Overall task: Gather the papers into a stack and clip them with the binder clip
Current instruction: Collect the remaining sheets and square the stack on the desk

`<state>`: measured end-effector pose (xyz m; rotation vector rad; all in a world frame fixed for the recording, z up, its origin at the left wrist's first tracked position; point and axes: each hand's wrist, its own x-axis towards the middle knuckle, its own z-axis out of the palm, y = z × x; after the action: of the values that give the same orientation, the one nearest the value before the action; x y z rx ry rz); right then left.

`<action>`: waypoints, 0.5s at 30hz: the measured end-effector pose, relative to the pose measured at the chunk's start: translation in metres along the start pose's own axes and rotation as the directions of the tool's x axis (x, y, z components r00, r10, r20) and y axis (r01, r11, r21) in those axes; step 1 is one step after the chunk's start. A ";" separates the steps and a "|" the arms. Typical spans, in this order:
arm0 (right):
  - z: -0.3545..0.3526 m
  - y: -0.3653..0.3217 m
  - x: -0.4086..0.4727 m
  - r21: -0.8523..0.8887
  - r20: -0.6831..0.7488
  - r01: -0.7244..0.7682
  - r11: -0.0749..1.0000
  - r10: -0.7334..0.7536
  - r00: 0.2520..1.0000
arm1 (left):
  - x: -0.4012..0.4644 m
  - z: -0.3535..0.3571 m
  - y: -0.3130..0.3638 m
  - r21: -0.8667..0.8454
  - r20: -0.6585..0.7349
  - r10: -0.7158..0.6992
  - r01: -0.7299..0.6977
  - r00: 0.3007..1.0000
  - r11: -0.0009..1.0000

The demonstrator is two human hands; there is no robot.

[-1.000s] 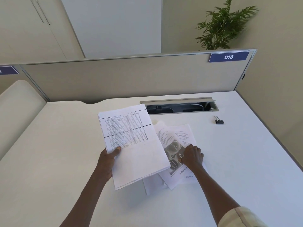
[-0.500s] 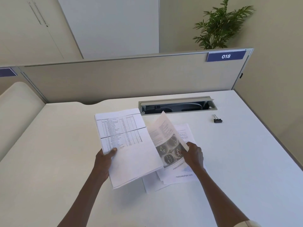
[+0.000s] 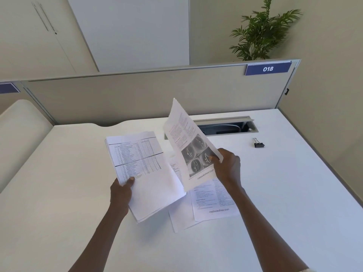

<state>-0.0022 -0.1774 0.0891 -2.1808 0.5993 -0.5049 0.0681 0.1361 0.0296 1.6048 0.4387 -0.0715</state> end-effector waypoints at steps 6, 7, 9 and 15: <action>0.002 -0.020 -0.002 0.240 0.123 -0.107 0.965 0.079 0.989 | -0.005 0.008 0.007 -0.064 0.069 -0.005 0.009 0.998 0.998; 0.004 -0.022 -0.004 0.281 0.165 -0.144 0.949 0.100 0.981 | -0.006 0.010 0.008 -0.077 0.085 -0.010 0.016 0.996 0.997; 0.009 -0.024 -0.009 0.333 0.236 -0.205 0.920 0.130 0.963 | -0.008 0.014 0.011 -0.099 0.120 -0.018 0.030 0.993 0.995; 0.023 -0.025 -0.021 0.351 0.338 -0.275 0.895 0.153 0.929 | -0.024 0.023 0.023 -0.158 0.298 -0.014 0.064 0.955 0.985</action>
<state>-0.0003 -0.1376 0.0918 -1.7338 0.5132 -0.1454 0.0585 0.1078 0.0565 1.3929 0.2364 -0.2948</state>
